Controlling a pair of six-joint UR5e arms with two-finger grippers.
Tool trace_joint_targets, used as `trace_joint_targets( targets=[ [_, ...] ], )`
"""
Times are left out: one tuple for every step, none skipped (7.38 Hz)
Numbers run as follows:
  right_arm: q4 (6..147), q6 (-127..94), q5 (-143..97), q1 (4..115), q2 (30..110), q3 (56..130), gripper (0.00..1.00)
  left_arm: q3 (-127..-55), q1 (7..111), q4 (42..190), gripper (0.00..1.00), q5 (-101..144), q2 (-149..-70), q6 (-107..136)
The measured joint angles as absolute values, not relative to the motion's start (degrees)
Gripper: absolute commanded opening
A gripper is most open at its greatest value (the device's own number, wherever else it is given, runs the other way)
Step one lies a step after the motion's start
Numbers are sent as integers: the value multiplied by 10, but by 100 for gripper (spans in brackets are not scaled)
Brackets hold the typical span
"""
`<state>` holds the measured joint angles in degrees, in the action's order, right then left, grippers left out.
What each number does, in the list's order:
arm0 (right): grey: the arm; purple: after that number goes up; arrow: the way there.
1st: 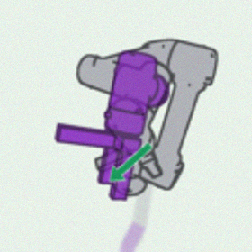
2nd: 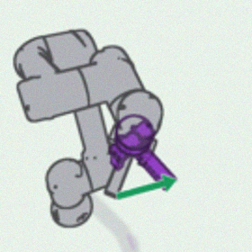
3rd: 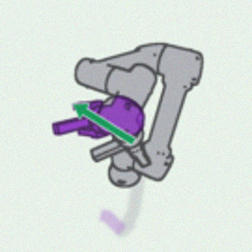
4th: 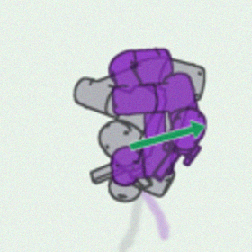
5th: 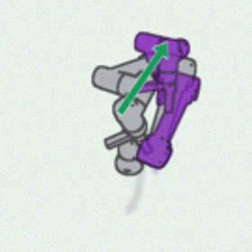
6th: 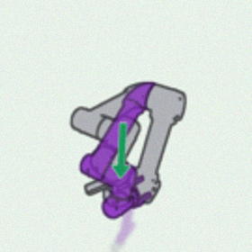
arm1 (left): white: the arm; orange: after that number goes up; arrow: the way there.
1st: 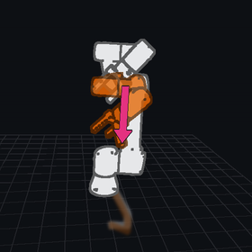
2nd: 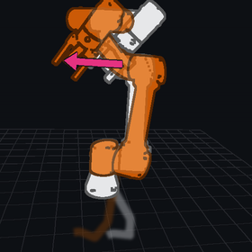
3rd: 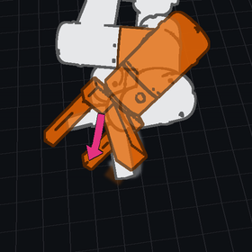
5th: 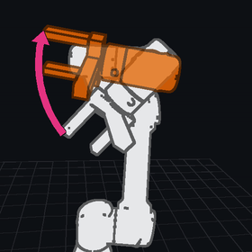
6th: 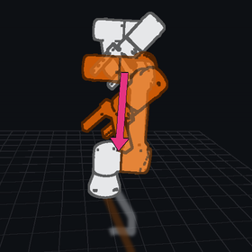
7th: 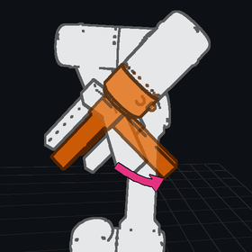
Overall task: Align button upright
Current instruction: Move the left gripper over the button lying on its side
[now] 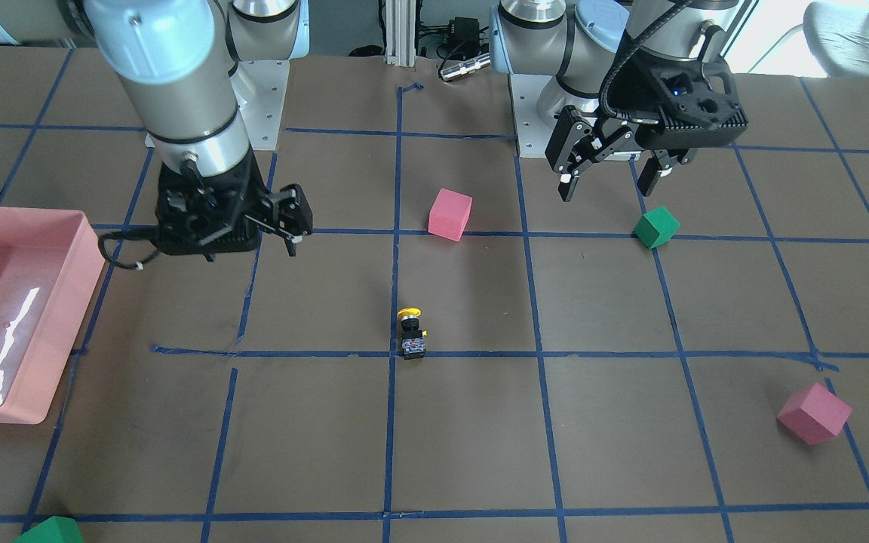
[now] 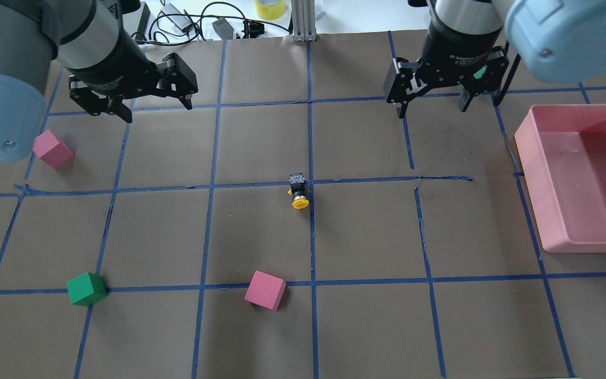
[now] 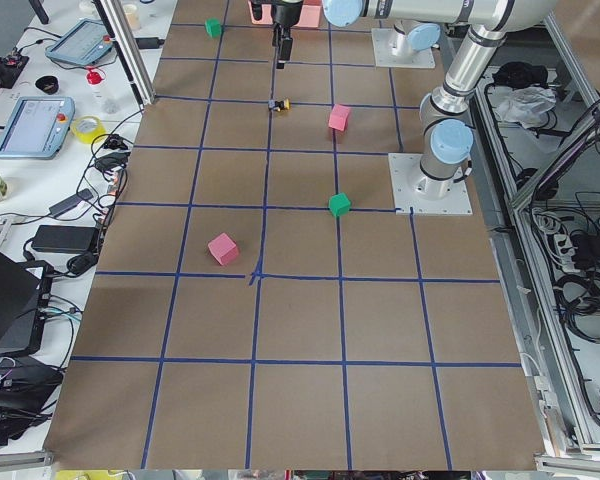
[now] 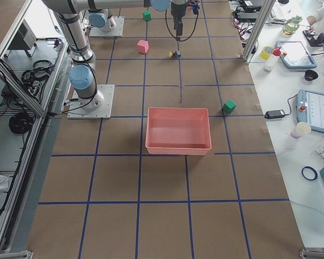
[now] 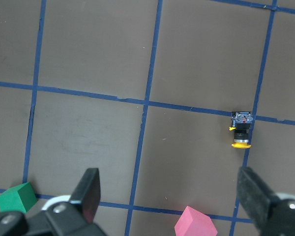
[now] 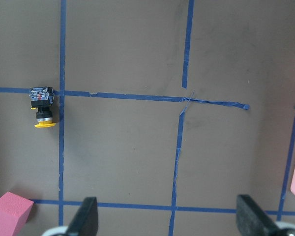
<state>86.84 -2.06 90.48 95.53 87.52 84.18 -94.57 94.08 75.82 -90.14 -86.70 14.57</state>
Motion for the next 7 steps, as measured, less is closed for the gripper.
trace_joint_targets(
  targets=[
    [851,-21,903,951,881,831,100,-971,961,707,100,-911,-867,161],
    [845,-21,900,949,883,827,100,-999,979,658,100,-921,-867,180],
    [844,-21,901,948,883,826,100,-1025,996,612,100,-927,-868,201],
    [844,-20,902,947,883,825,100,-1052,1017,563,100,-940,-871,213],
    [844,-21,903,946,883,825,100,-1082,1042,514,100,-963,-874,223],
    [845,-21,903,946,883,825,100,-1114,1067,465,100,-985,-877,240],
    [845,-22,904,946,883,825,100,-1147,1088,414,100,-1001,-882,263]
  ],
)
